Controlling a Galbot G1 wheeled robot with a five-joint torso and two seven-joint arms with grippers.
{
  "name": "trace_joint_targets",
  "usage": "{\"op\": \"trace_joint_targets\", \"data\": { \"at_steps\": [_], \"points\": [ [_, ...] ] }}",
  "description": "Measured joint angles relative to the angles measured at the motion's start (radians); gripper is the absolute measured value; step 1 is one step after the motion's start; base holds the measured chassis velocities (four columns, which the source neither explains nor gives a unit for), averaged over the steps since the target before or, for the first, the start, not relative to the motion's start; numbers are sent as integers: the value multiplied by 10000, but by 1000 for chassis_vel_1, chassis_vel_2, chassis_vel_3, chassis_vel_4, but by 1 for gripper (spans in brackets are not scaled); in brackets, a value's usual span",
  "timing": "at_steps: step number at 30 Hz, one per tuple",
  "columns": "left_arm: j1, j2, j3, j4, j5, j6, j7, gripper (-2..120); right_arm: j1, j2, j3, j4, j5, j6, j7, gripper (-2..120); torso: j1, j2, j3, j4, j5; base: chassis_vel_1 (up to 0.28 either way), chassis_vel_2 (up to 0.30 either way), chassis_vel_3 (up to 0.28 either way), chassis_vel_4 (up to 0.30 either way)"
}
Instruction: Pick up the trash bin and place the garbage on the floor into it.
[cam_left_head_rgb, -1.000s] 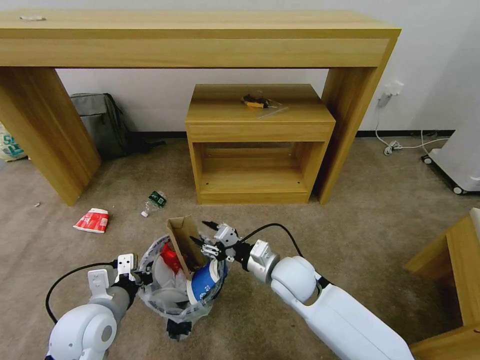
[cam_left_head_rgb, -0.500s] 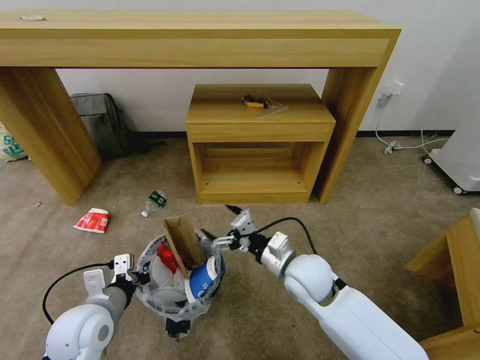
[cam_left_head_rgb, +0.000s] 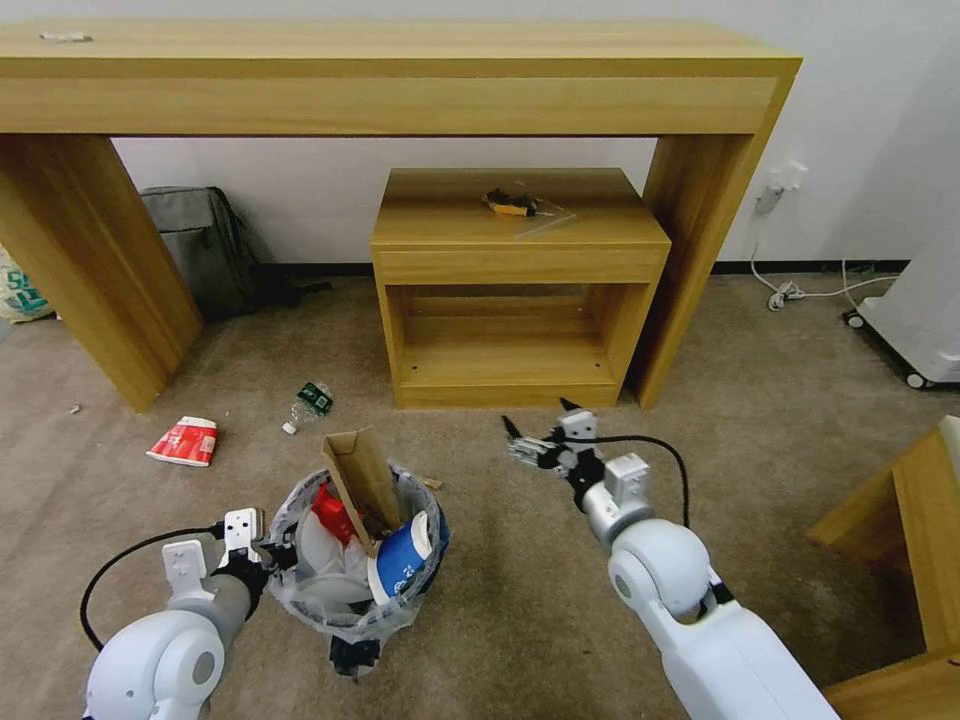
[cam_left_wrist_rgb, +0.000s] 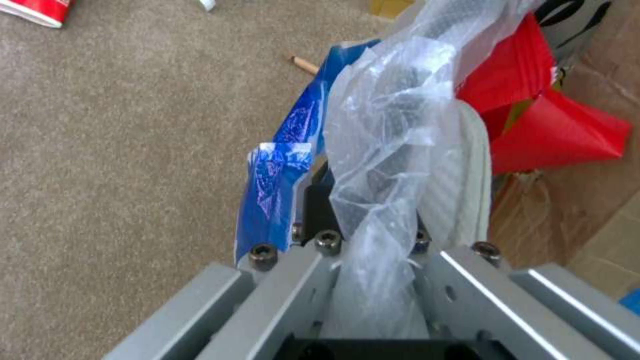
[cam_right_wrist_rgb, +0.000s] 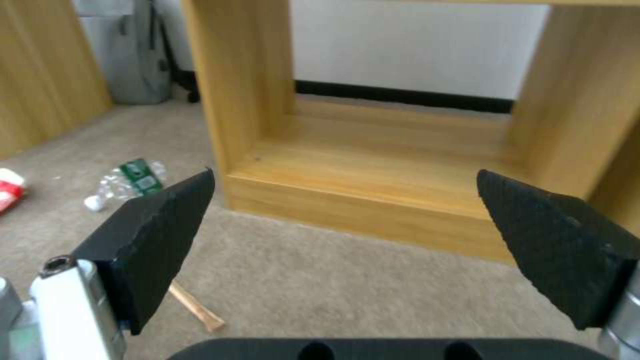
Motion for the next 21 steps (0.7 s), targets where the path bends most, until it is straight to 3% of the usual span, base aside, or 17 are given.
{"op": "trace_joint_targets", "data": {
  "at_steps": [8, 21],
  "points": [
    [41, -31, 4, -40, 4, 0, 15, 0, -743, 198, 479, 277, -299, 117, -40, 100, 0, 0, 0, 0, 0, 0, 0, 0, 0],
    [211, -27, 0, -211, 53, 1, 35, 0, -1090, 257, 539, 469, -563, 192, -95, 100, 0, 0, 0, 2, -2, 84, 85, -84, -90]
  ]
}}
